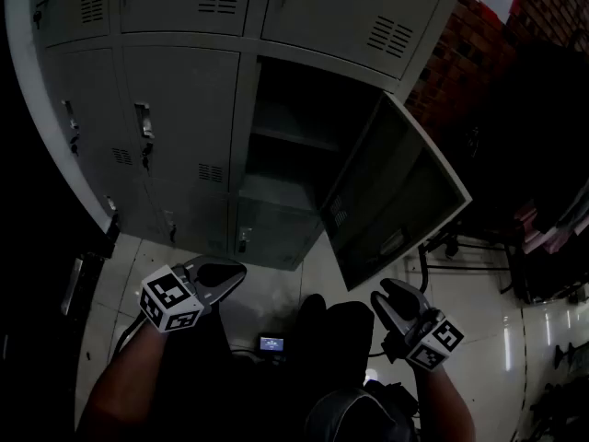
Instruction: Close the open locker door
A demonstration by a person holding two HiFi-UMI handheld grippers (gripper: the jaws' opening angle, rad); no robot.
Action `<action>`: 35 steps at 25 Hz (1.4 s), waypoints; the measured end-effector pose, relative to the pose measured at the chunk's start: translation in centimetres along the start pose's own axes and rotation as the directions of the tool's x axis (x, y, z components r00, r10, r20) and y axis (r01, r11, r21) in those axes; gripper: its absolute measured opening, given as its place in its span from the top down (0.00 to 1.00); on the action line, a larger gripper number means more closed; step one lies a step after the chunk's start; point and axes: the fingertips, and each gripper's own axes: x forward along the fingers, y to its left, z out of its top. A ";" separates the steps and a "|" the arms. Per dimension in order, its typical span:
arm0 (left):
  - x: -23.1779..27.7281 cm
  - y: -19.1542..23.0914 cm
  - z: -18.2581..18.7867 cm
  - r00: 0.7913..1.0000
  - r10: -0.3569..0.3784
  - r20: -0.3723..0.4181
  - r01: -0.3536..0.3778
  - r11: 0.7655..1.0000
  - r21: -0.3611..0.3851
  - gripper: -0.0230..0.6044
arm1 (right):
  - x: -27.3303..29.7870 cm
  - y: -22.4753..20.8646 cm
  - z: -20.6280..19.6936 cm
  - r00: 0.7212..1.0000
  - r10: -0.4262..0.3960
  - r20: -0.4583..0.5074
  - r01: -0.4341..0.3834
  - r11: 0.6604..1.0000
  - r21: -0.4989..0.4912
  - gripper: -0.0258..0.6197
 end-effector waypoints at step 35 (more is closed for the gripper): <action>-0.2 0.2 0.2 1.000 0.014 0.020 -0.014 1.000 -0.010 0.95 | 20.7 1.5 2.1 0.979 -0.200 0.040 0.204 0.965 -0.166 0.58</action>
